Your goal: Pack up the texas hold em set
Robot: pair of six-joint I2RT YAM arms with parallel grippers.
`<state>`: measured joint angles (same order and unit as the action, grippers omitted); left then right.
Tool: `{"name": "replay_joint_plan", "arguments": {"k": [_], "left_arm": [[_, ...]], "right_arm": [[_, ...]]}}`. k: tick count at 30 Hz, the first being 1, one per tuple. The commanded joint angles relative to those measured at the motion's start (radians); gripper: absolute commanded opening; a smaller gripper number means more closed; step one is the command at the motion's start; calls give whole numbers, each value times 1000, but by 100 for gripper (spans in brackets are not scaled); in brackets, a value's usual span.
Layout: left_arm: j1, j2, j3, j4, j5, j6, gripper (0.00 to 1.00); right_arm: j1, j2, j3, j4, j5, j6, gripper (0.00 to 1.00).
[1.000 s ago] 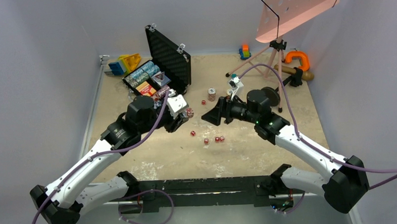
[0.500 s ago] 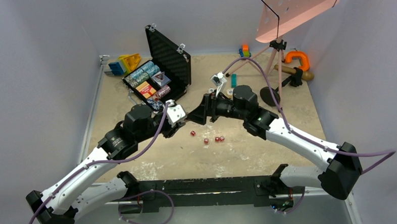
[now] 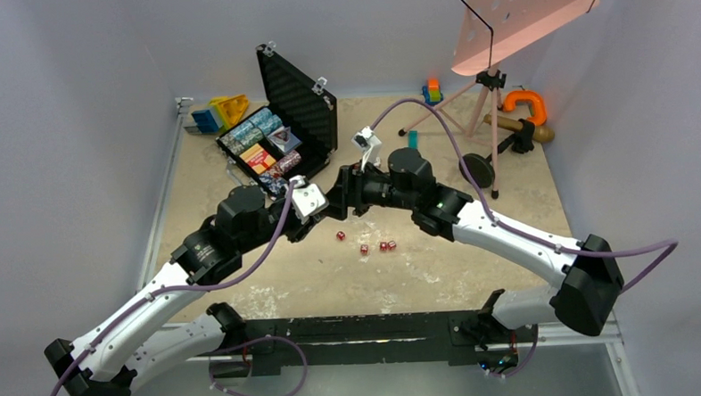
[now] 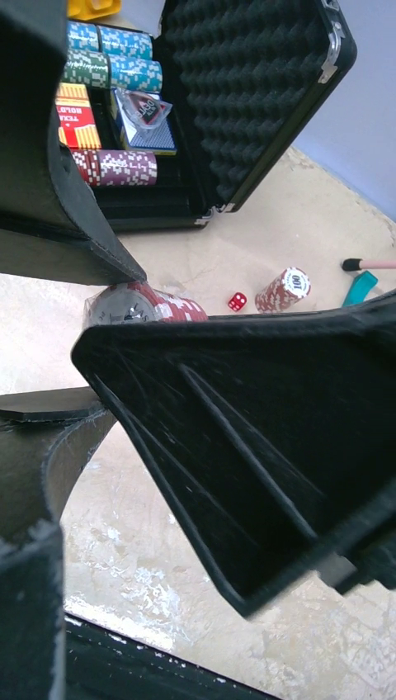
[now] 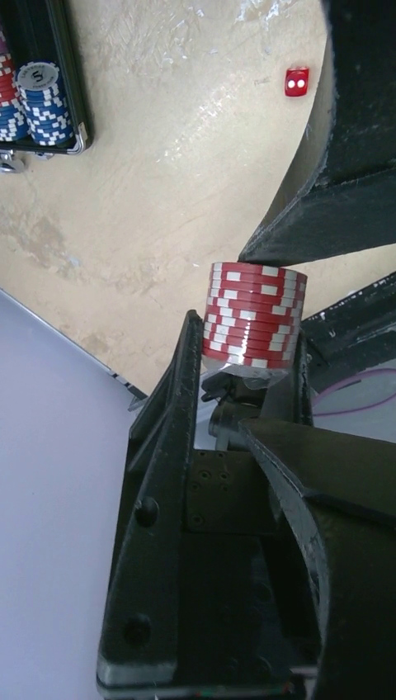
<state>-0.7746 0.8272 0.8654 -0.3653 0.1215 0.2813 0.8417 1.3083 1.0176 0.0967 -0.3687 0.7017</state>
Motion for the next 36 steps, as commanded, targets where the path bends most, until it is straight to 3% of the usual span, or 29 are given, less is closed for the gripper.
{"name": "replay_joint_plan", "arguments": {"k": [1, 4, 9, 11, 13, 14, 16, 22, 26, 30, 36], "left_arm": [[-5, -16, 1, 77, -30, 4, 0], [-5, -23, 0, 77, -43, 2, 0], [-5, -22, 9, 63, -48, -19, 2], [-4, -29, 30, 36, -63, -52, 33], [0, -47, 49, -10, -96, -84, 71], [6, -54, 64, -48, -103, -102, 81], [35, -67, 89, -142, -93, -149, 90], [235, -140, 71, -236, -36, -331, 99], [360, -130, 39, -212, -11, -410, 100], [503, -59, 33, -197, 106, -499, 100], [534, -32, 37, -224, 57, -510, 99]], "right_arm": [[31, 39, 81, -42, 63, -23, 68], [49, 56, 106, -80, 104, -45, 55], [57, 68, 110, -90, 150, -58, 12], [57, 70, 116, -95, 179, -76, 0], [57, 63, 132, -139, 225, -112, 0], [55, 57, 143, -157, 266, -135, 0], [53, 56, 171, -199, 361, -206, 0], [31, 189, 316, -245, 490, -413, 0], [17, 308, 408, -214, 476, -539, 0], [15, 446, 506, -168, 436, -690, 0], [-2, 701, 726, -213, 438, -822, 0]]}}
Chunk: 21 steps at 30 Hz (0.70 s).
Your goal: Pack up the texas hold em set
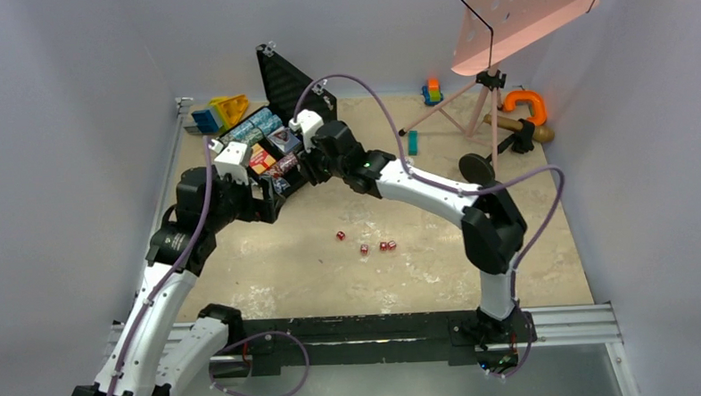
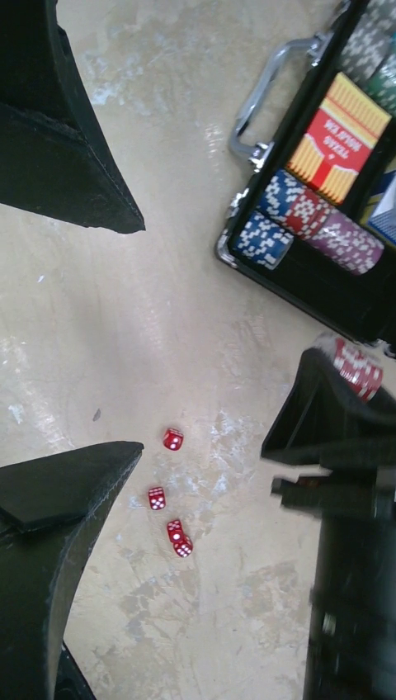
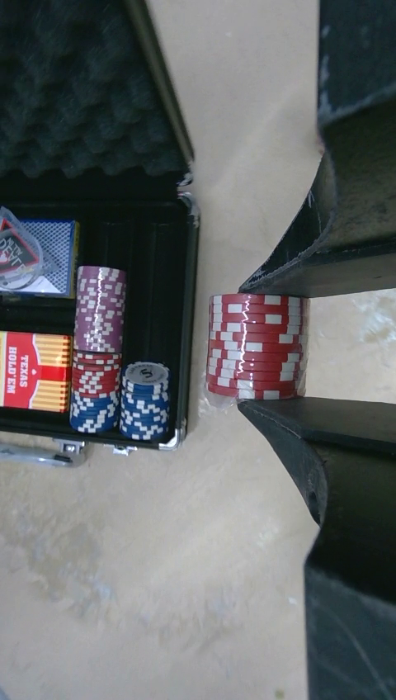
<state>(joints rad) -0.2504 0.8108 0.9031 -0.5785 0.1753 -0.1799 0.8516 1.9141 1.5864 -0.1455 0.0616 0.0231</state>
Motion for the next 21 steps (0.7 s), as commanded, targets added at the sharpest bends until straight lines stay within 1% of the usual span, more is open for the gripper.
{"name": "replay_joint_plan", "arguments": {"k": [1, 5, 8, 14, 21], "left_arm": [[10, -24, 0, -14, -9, -44, 99], [10, -54, -3, -23, -72, -19, 99], [9, -69, -5, -27, -93, -5, 98], [9, -73, -5, -30, -95, 5, 98], [9, -73, -3, -32, -90, 7, 98]], "right_arm": [[-12, 136, 192, 20, 14, -156, 0], [-23, 279, 358, -24, 62, -203, 0], [-36, 363, 453, -58, 92, -221, 0], [-66, 476, 578, -89, 136, -264, 0], [-78, 543, 637, -61, 192, -317, 0]]}}
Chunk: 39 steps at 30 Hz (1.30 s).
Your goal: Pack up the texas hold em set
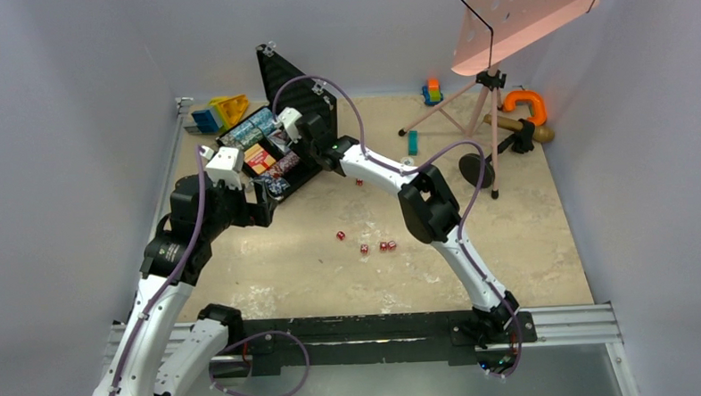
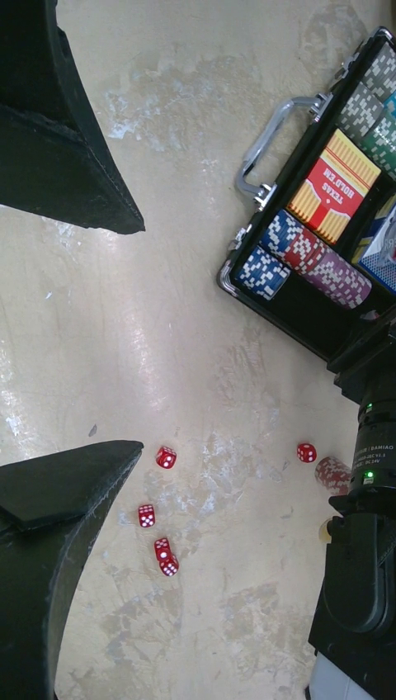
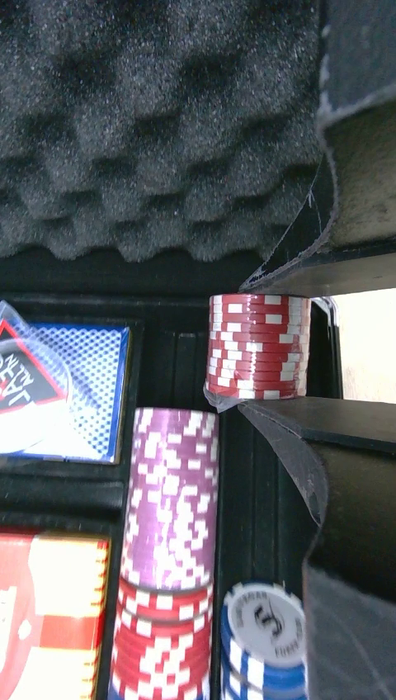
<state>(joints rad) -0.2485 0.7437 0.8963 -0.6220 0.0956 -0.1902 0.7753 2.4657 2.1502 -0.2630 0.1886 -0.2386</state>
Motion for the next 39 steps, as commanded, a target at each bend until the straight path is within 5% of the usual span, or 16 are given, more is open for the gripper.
{"name": "replay_joint_plan", "arguments": {"k": [1, 25, 39], "left_arm": [[7, -6, 4, 12, -10, 17, 98], [6, -1, 4, 9, 2, 26, 97], [6, -1, 5, 7, 6, 28, 97]], "right_arm": [[-2, 1, 83, 59, 68, -60, 0], [-5, 97, 203, 37, -69, -107, 0], [-6, 94, 219, -20, -184, -75, 18]]}}
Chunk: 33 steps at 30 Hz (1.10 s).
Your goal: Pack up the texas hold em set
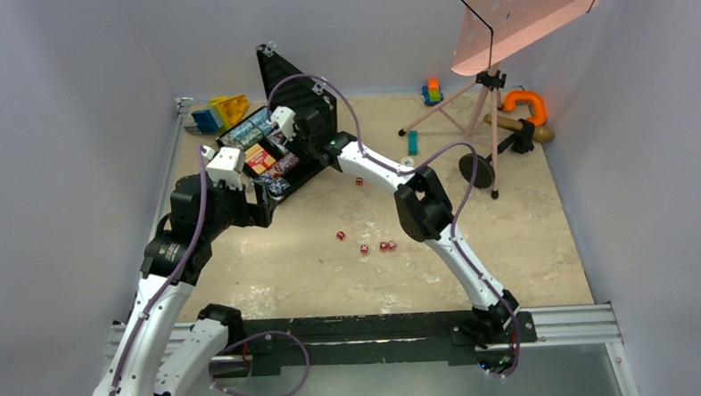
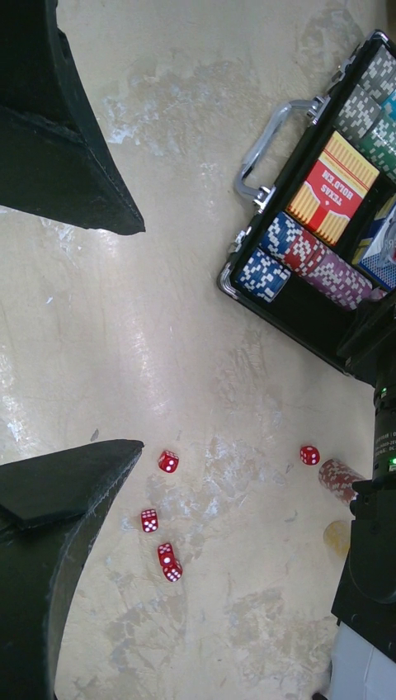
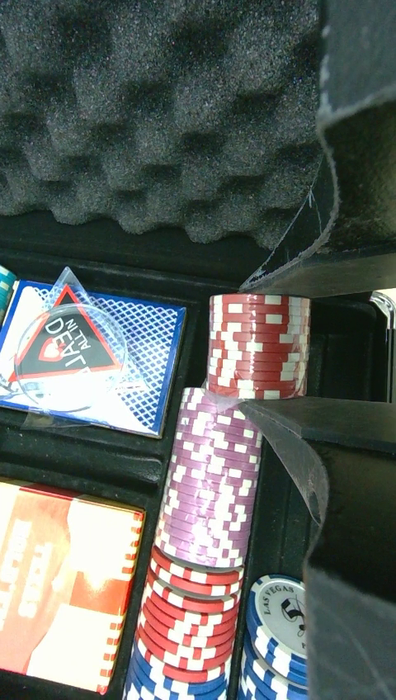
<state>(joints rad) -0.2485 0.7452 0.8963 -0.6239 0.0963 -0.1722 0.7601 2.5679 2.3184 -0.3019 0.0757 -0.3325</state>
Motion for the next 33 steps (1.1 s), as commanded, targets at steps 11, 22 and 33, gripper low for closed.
{"name": "replay_joint_plan", "arguments": {"k": [11, 22, 33], "left_arm": [[6, -3, 4, 7, 10, 11, 97], [7, -2, 5, 5, 8, 15, 97], [6, -26, -2, 8, -28, 20, 95]], "right_arm": [[6, 3, 82, 21, -73, 50, 60], [-2, -32, 44, 64, -73, 99, 68], [3, -188, -114, 152, -105, 162, 66]]}}
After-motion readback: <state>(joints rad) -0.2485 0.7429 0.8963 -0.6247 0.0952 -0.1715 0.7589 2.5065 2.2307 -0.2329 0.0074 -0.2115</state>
